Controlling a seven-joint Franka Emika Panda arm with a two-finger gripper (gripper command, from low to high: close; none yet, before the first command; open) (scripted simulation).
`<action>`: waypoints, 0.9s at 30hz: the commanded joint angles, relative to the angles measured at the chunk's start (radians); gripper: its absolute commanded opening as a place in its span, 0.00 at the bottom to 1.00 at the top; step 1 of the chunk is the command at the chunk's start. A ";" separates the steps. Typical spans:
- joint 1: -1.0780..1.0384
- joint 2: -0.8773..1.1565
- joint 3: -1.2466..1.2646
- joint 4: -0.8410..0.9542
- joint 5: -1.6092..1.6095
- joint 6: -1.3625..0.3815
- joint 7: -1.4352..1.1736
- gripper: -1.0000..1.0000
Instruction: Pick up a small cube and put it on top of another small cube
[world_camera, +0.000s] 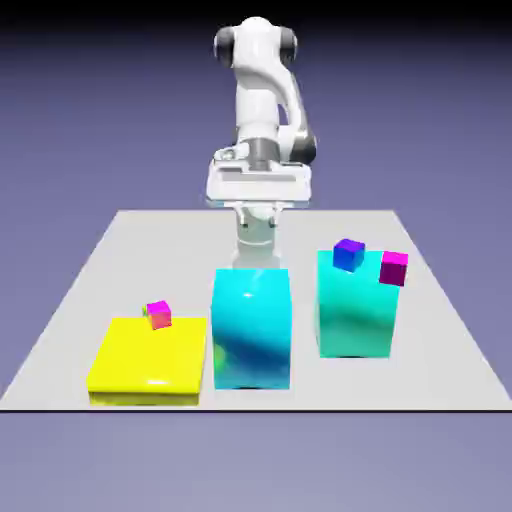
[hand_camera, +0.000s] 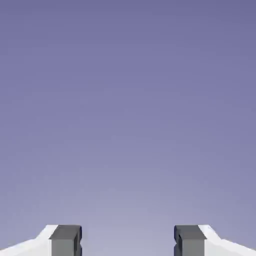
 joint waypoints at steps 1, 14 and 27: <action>-0.006 0.020 -0.017 0.002 0.006 -0.003 -0.044 0.50; -0.088 0.278 -0.234 0.032 0.086 -0.036 -0.609 0.50; -0.266 0.472 -0.389 -0.014 0.060 -0.113 -1.174 0.50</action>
